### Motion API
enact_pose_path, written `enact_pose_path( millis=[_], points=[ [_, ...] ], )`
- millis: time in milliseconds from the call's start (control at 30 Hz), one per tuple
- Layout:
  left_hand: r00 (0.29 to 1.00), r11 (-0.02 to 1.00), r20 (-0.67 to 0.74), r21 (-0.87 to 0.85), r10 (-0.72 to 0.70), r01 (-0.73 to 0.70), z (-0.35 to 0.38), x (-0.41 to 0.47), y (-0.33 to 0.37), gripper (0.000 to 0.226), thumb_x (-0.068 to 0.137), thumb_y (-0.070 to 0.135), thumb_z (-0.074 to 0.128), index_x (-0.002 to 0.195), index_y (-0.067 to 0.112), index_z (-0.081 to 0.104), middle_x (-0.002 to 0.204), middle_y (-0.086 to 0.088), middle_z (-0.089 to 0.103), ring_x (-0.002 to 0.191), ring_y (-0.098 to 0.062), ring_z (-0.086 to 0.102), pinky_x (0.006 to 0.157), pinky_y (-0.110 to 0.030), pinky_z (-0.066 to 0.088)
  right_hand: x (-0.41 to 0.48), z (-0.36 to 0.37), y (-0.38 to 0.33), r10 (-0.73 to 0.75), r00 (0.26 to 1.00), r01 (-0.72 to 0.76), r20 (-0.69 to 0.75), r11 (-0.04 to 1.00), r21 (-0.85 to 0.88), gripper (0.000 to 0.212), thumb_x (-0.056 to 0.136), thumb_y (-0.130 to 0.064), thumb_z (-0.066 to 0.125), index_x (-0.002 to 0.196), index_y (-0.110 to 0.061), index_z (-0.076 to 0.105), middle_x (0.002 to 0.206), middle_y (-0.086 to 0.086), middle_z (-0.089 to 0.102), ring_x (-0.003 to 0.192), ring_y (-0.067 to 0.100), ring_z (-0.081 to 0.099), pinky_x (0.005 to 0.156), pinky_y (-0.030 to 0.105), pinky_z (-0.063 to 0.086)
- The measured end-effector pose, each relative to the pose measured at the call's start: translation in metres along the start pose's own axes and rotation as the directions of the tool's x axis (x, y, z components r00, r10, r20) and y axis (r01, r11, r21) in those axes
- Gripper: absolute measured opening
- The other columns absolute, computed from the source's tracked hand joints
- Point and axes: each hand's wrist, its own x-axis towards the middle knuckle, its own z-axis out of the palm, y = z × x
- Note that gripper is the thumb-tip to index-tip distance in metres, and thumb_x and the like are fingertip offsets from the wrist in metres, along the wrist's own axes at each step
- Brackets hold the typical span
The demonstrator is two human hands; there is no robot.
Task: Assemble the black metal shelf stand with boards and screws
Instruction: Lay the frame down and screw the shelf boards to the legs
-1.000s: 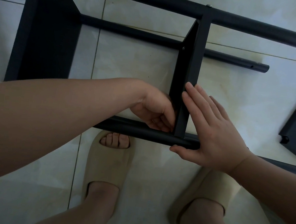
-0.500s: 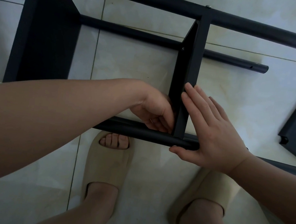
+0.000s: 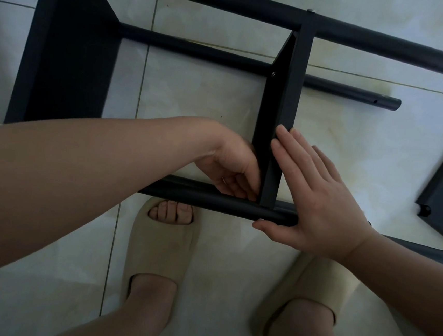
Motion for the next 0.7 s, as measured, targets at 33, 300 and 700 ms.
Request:
enact_pose_path(
  millis=[33, 300, 700],
  points=[
    [1.000, 1.000, -0.002, 0.007, -0.007, 0.007, -0.0002, 0.0001, 0.0008, 0.010, 0.093, 0.004, 0.060, 0.098, 0.009, 0.067, 0.089, -0.005, 0.068, 0.081, -0.016, 0.063, 0.082, -0.028, 0.051, -0.0001, 0.0001, 0.0001, -0.001, 1.000, 0.001, 0.000, 1.000, 0.000, 0.107, 0.083, -0.070, 0.060, 0.158, -0.002, 0.025, 0.168, 0.011, 0.015, 0.156, 0.027, 0.012, 0.117, 0.058, 0.030],
    [1.000, 0.999, -0.002, -0.031, 0.014, -0.014, 0.0001, -0.0004, 0.0031, 0.014, 0.093, -0.003, 0.058, 0.102, 0.004, 0.065, 0.092, -0.011, 0.066, 0.081, -0.018, 0.062, 0.088, -0.031, 0.051, 0.0000, 0.0009, 0.0005, -0.002, 1.000, 0.002, 0.004, 1.000, -0.003, 0.107, 0.083, -0.071, 0.059, 0.157, -0.002, 0.025, 0.168, 0.011, 0.015, 0.156, 0.027, 0.012, 0.117, 0.059, 0.030],
    [1.000, 1.000, -0.016, 0.007, -0.023, 0.023, 0.0006, 0.0000, 0.0024, 0.009, 0.095, 0.005, 0.059, 0.094, 0.010, 0.066, 0.085, -0.005, 0.067, 0.073, -0.013, 0.063, 0.071, -0.023, 0.053, 0.0002, 0.0002, -0.0005, -0.003, 1.000, 0.003, -0.002, 1.000, -0.005, 0.107, 0.083, -0.071, 0.059, 0.157, -0.001, 0.026, 0.167, 0.012, 0.016, 0.156, 0.028, 0.014, 0.117, 0.059, 0.031]
  ],
)
